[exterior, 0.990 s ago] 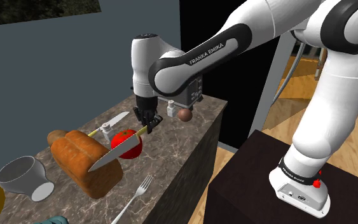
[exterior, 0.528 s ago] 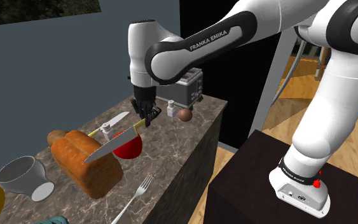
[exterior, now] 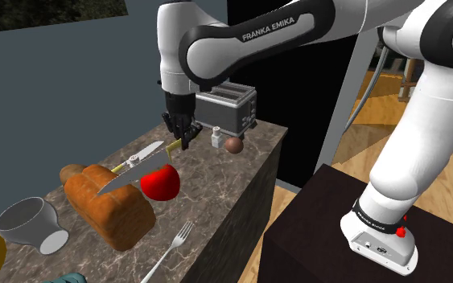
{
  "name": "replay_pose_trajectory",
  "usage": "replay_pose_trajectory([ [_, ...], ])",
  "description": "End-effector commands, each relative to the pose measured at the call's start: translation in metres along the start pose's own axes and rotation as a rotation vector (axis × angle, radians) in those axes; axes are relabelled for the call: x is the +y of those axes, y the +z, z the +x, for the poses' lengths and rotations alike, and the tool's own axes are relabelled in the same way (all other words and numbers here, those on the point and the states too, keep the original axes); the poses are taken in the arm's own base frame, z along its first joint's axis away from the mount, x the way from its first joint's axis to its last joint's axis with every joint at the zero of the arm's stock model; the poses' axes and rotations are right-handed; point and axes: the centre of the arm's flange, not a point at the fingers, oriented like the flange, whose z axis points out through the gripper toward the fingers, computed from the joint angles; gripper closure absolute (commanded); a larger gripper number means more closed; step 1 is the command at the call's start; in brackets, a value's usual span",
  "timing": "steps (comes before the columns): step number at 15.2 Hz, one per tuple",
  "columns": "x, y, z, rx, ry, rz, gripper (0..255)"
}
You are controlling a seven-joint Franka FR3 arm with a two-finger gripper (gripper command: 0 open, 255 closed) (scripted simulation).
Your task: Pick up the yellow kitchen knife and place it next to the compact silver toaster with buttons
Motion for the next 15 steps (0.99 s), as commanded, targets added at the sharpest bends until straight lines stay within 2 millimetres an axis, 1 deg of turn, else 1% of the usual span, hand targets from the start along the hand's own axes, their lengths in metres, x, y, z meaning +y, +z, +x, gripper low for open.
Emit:
replay_pose_trajectory([
  [1,-0.001,-0.010,-0.001,0.000,0.000,0.000,255],
  [14,-0.006,-0.076,-0.009,0.000,0.000,0.000,255],
  [15,-0.003,-0.078,0.004,0.000,0.000,0.000,255],
])
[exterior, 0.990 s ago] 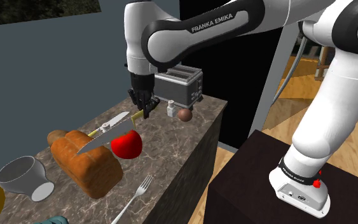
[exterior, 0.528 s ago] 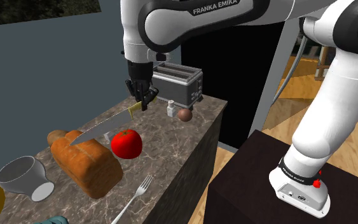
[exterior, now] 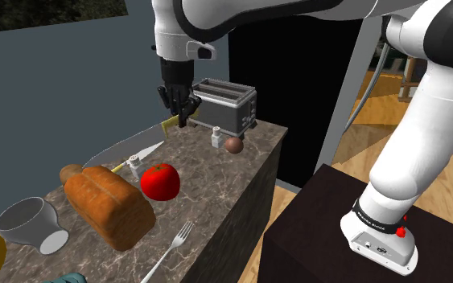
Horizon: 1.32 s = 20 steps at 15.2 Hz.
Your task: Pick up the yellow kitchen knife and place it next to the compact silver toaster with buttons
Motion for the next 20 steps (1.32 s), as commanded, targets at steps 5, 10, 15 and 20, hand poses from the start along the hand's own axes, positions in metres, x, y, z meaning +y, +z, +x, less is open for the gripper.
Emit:
replay_pose_trajectory([
  [5,0.016,-0.012,0.070,0.000,0.000,0.000,255],
  [10,0.031,-0.021,0.134,0.000,0.000,0.000,255],
  [15,0.046,-0.031,0.197,0.000,0.000,0.000,255],
  [20,0.061,-0.040,0.261,0.000,0.000,0.000,255],
])
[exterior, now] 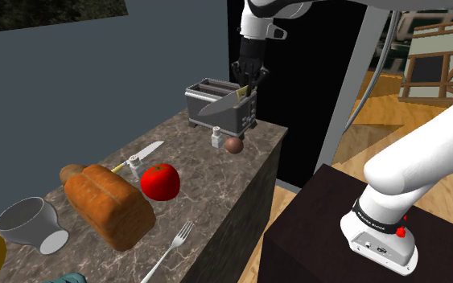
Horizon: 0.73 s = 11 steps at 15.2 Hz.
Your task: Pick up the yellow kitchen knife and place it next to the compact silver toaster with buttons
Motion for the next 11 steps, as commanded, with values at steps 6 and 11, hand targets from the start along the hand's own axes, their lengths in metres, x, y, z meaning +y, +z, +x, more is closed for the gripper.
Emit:
replay_pose_trajectory([
  [6,0.018,-0.011,0.086,0.000,-0.001,0.000,255],
  [11,0.020,0.015,0.090,0.000,-0.001,0.000,255],
])
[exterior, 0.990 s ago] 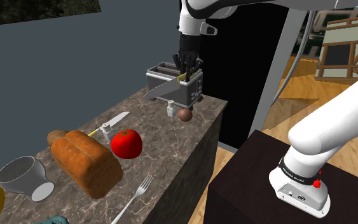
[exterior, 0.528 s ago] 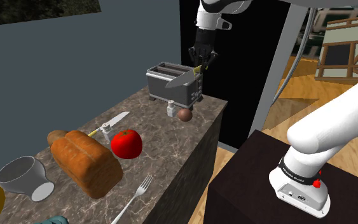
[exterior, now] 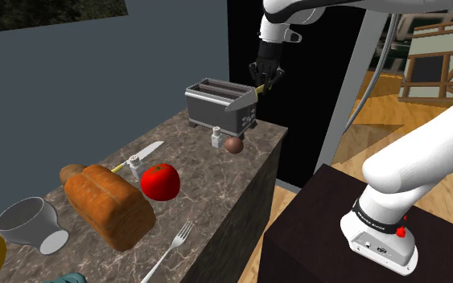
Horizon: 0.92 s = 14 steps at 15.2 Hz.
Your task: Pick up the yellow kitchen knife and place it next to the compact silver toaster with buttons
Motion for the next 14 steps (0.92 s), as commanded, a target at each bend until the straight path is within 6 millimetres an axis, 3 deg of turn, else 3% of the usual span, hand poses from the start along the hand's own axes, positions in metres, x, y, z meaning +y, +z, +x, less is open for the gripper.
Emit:
replay_pose_trajectory([
  [1,0.001,0.010,0.002,0.000,0.000,0.000,255],
  [14,0.006,0.078,0.010,0.000,0.000,0.000,255],
])
